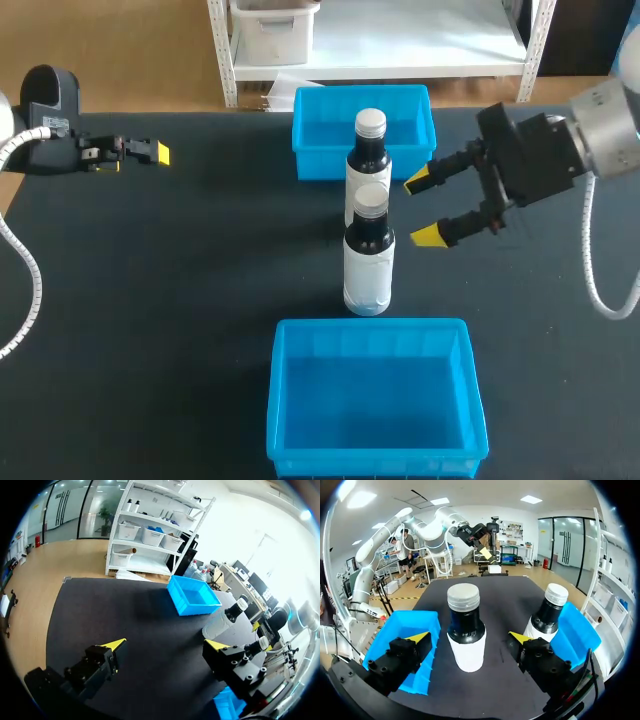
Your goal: Pick up the bottle, and place it in the far bin if it is heavy, or in the near bin if it is light.
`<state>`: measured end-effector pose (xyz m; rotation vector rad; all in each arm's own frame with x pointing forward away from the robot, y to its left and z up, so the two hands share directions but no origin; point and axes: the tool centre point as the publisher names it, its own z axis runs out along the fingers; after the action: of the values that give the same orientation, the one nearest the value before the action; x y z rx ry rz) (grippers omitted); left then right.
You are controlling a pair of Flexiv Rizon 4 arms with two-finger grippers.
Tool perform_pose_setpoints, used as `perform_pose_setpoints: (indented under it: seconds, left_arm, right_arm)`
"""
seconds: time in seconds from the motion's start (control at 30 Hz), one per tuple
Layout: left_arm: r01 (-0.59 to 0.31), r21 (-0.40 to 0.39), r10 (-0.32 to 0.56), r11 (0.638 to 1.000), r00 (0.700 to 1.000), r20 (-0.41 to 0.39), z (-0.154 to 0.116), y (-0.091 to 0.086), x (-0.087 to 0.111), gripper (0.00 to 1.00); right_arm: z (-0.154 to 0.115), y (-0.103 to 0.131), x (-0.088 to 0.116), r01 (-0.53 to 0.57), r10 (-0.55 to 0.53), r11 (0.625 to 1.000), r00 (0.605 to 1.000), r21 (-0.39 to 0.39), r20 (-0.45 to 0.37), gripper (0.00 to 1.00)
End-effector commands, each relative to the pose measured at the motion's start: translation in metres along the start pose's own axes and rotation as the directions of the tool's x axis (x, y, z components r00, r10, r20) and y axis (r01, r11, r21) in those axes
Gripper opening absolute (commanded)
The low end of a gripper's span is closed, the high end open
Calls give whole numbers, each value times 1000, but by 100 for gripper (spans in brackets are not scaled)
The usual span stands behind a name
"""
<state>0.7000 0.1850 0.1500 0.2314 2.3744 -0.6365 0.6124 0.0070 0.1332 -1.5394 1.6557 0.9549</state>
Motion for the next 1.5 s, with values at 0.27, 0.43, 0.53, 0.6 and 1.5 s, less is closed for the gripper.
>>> perform_pose_setpoints:
  seconds: [0.27, 0.43, 0.53, 0.6, 1.5]
  left_arm:
    - [0, 0, 0, 1000, 1000, 0, 0, 0, 0, 100]
    - [0, 0, 0, 1000, 1000, 0, 0, 0, 0, 100]
    - [0, 0, 0, 1000, 1000, 0, 0, 0, 0, 100]
    - [0, 0, 0, 1000, 1000, 0, 0, 0, 0, 100]
    - [0, 0, 0, 1000, 1000, 0, 0, 0, 0, 100]
  right_arm:
    - [20, 7, -10, -9, 9, 1000, 1000, 9, -14, 100]
    - [31, 7, -14, -5, 5, 1000, 999, 5, -35, 100]
    - [37, 8, -16, -6, 6, 1000, 999, -1, -42, 100]
    - [40, 9, -16, -9, 9, 1000, 999, -2, -49, 100]
    - [59, 8, -21, -54, 52, 999, 994, -9, -91, 100]
